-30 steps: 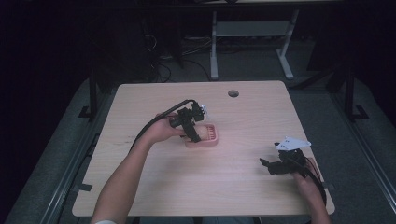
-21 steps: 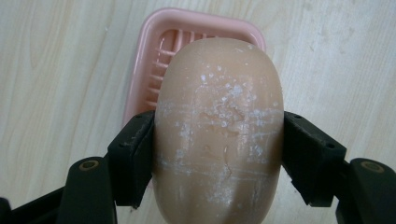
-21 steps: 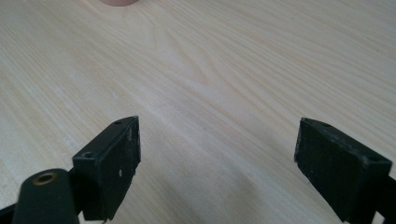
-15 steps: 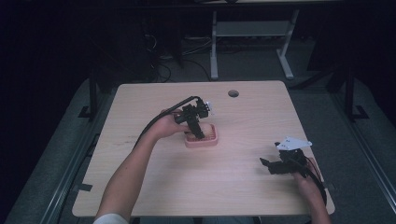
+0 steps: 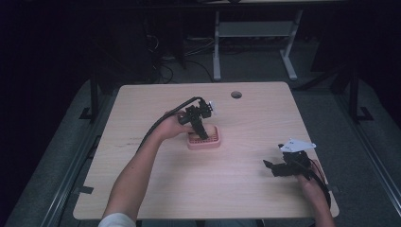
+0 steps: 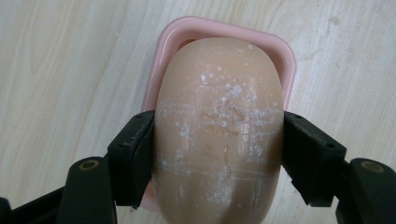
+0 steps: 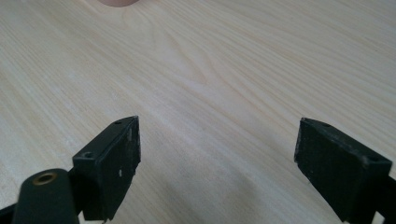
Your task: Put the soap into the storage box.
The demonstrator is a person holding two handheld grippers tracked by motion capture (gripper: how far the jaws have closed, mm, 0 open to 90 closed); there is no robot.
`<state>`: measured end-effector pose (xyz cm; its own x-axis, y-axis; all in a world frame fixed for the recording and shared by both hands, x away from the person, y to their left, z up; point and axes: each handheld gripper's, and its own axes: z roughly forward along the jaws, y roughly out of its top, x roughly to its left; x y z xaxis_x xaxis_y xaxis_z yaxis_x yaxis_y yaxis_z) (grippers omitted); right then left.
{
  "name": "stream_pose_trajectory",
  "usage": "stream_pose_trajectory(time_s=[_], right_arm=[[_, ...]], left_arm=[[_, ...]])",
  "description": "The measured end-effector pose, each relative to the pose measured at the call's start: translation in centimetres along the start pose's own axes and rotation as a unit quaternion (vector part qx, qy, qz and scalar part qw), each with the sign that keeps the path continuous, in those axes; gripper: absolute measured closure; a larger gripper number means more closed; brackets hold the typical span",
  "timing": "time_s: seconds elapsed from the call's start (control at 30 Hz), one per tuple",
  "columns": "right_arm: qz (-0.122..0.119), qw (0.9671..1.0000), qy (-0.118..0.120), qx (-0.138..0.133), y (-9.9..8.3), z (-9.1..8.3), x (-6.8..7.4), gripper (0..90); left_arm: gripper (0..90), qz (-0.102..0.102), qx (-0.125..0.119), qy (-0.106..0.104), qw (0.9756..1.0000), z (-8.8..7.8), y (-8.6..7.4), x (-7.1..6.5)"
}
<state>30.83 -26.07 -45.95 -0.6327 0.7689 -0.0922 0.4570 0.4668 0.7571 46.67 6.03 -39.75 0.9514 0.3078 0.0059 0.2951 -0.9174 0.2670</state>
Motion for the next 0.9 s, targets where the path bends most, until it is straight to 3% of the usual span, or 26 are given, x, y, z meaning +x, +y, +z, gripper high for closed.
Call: stream_pose_trajectory(time_s=[0.5,0.9], right_arm=[[0.002,1.0000,0.001,-0.002,0.0,0.0,-0.1,13.9],[0.004,1.0000,0.002,0.000,0.0,0.0,0.0,13.8]], left_arm=[[31.6,-0.007,0.017,-0.012,0.9998,1.9,0.2,0.5],[31.4,-0.005,0.020,-0.010,0.9997,2.0,0.2,0.7]])
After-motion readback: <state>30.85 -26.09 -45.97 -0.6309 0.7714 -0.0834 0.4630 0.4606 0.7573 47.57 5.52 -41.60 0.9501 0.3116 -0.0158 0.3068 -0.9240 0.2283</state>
